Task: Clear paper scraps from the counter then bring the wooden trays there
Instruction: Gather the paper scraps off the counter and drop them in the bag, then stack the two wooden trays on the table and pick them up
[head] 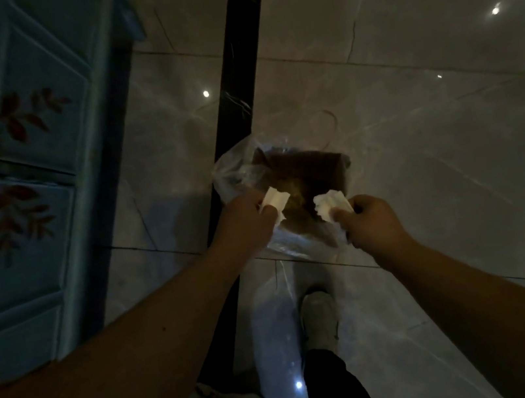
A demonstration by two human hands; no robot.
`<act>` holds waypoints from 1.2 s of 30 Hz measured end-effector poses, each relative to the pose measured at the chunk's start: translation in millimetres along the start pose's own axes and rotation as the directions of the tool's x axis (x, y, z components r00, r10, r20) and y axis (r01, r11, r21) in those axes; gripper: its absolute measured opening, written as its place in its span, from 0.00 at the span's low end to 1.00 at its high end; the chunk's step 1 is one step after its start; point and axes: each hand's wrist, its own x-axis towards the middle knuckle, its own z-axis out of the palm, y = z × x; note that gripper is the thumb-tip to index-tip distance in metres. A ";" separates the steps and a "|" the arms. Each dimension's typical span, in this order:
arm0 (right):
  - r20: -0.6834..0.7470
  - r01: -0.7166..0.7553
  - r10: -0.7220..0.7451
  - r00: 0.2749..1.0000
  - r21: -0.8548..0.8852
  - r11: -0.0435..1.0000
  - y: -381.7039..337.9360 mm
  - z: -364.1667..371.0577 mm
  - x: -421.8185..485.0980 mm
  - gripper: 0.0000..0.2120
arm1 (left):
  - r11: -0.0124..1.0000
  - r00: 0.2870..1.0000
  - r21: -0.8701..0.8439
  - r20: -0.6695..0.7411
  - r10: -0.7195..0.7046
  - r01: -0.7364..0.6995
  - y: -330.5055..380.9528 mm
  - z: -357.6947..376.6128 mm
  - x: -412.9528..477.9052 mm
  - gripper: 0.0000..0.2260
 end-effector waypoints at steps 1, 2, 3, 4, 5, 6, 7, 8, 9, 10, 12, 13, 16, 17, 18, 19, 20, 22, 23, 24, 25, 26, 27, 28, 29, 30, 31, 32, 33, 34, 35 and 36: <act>0.013 -0.001 0.001 1.000 0.015 1.000 0.0 3.6 4.1 0.04 | 1.000 1.000 -0.019 0.014 -0.011 0.011 -3.4 3.4 5.7 0.09; 0.017 -0.002 0.001 1.000 0.026 1.000 4.7 8.0 16.1 0.04 | 1.000 0.999 -0.015 0.032 -0.023 0.024 -7.6 13.2 18.7 0.10; 0.019 0.004 -0.005 1.000 0.041 0.999 4.1 10.8 20.7 0.04 | 0.999 0.999 0.013 0.036 -0.031 0.030 -9.7 16.5 26.2 0.11; 0.022 0.006 -0.007 1.000 0.051 0.999 3.7 12.7 26.3 0.04 | 0.997 0.999 0.072 0.022 -0.028 0.026 -10.3 20.7 35.0 0.11; 0.030 0.010 -0.012 0.999 0.059 0.998 4.4 14.7 33.1 0.05 | 0.992 1.000 0.127 -0.006 -0.024 0.025 -11.2 25.9 45.2 0.11; 0.041 0.010 -0.012 0.999 0.056 0.998 4.2 15.8 38.1 0.06 | 0.986 0.999 0.162 -0.034 -0.025 0.031 -10.8 29.6 53.4 0.11; 0.047 0.010 -0.012 0.999 0.053 0.999 4.3 16.3 42.4 0.07 | 0.985 0.999 0.171 -0.047 -0.024 0.031 -11.5 33.0 60.3 0.11; 0.046 0.009 -0.011 0.999 0.052 0.999 4.8 16.3 45.6 0.08 | 0.985 0.999 0.171 -0.042 -0.016 0.023 -11.9 36.0 64.5 0.12; 0.039 0.009 -0.011 0.999 0.058 0.998 6.2 15.8 48.3 0.10 | 0.986 1.000 0.164 -0.028 -0.007 0.011 -13.1 38.9 67.9 0.12; 0.038 0.002 -0.005 0.999 0.067 0.998 7.4 14.5 49.3 0.13 | 0.989 1.000 0.148 -0.011 -0.008 0.009 -14.5 41.3 68.2 0.13; 0.047 -0.021 0.017 0.999 0.096 0.995 8.8 11.7 48.6 0.18 | 0.997 1.000 0.078 -0.002 -0.029 0.029 -18.2 45.2 66.9 0.16; 0.054 -0.030 0.024 0.998 0.111 0.993 9.9 9.4 47.9 0.19 | 0.998 0.999 0.044 -0.006 -0.044 0.044 -21.1 46.9 67.0 0.18; 0.063 -0.011 0.005 0.998 0.094 0.996 12.7 2.2 42.1 0.16 | 0.999 1.000 -0.033 -0.001 -0.026 0.026 -17.8 47.5 60.2 0.17; 0.064 -0.002 -0.002 0.998 0.063 0.998 14.6 0.8 40.2 0.18 | 0.999 1.000 -0.044 0.002 -0.010 0.010 -16.3 47.1 57.5 0.16; 0.062 0.018 -0.020 0.998 0.023 1.000 15.6 -0.7 38.2 0.18 | 1.000 1.000 -0.029 0.010 0.006 -0.006 -13.3 44.9 53.5 0.16; 0.066 0.045 -0.043 0.997 -0.033 0.998 14.9 -2.6 34.6 0.17 | 0.999 0.999 -0.004 0.012 0.035 -0.035 -12.1 41.7 50.2 0.15; 0.075 0.082 -0.075 0.994 -0.091 0.992 13.6 -4.9 30.2 0.15 | 0.997 0.997 0.019 0.020 0.078 -0.079 -10.8 37.2 45.8 0.15; 0.112 0.169 -0.151 0.982 -0.180 0.969 5.8 -11.1 18.5 0.16 | 0.985 0.986 0.039 0.036 0.165 -0.167 -5.5 22.2 34.7 0.12; 0.135 0.224 -0.198 0.971 -0.219 0.950 1.3 -14.7 11.0 0.17 | 0.978 0.980 0.074 0.043 0.192 -0.195 -4.7 14.6 29.1 0.12; 0.152 0.287 -0.255 0.955 -0.256 0.923 -3.8 -18.8 1.5 0.19 | 0.963 0.975 0.154 0.052 0.216 -0.222 0.4 5.0 19.7 0.13; 0.162 0.352 -0.317 0.935 -0.297 0.888 -10.2 -23.3 -9.9 0.22 | 0.930 0.967 0.267 0.058 0.246 -0.253 5.2 -5.9 10.0 0.15; 0.171 0.419 -0.383 0.908 -0.343 0.841 -16.9 -27.9 -19.6 0.24 | 0.882 0.955 0.370 0.063 0.291 -0.293 10.4 -16.7 1.3 0.17; 0.182 0.463 -0.426 0.886 -0.397 0.793 -25.4 -33.2 -29.1 0.26 | 0.838 0.942 0.439 0.066 0.328 -0.323 17.4 -28.6 -7.1 0.19; 0.203 0.489 -0.448 0.871 -0.452 0.746 -33.7 -39.2 -38.6 0.29 | 0.800 0.929 0.489 0.063 0.365 -0.347 25.9 -41.2 -17.8 0.20; 0.223 0.510 -0.465 0.857 -0.497 0.702 -43.2 -45.0 -49.6 0.31 | 0.760 0.915 0.534 0.066 0.399 -0.370 34.1 -52.6 -27.5 0.21; 0.235 0.536 -0.494 0.837 -0.532 0.656 -58.6 -52.6 -64.6 0.33 | 0.713 0.902 0.586 0.077 0.424 -0.385 49.5 -69.4 -41.2 0.21; 0.244 0.544 -0.507 0.827 -0.572 0.613 -68.9 -56.3 -72.1 0.34 | 0.672 0.896 0.629 0.093 0.435 -0.392 58.4 -79.0 -48.8 0.21; 0.249 0.555 -0.529 0.811 -0.614 0.562 -82.3 -62.0 -82.7 0.34 | 0.619 0.876 0.665 0.113 0.470 -0.418 71.7 -91.8 -59.2 0.21; 0.252 0.556 -0.546 0.799 -0.654 0.512 -98.0 -69.1 -99.2 0.34 | 0.552 0.852 0.704 0.145 0.503 -0.446 88.6 -106.3 -73.5 0.21; 0.244 0.554 -0.571 0.784 -0.689 0.467 -111.8 -76.8 -116.0 0.35 | 0.477 0.826 0.747 0.169 0.537 -0.463 105.5 -120.5 -89.5 0.21; 0.237 0.549 -0.590 0.771 -0.717 0.430 -126.8 -85.2 -134.4 0.35 | 0.410 0.793 0.778 0.178 0.583 -0.476 123.9 -134.9 -105.6 0.21; 0.243 0.558 -0.614 0.751 -0.732 0.392 -138.6 -91.7 -149.8 0.36 | 0.353 0.769 0.804 0.190 0.611 -0.479 140.1 -147.2 -120.9 0.21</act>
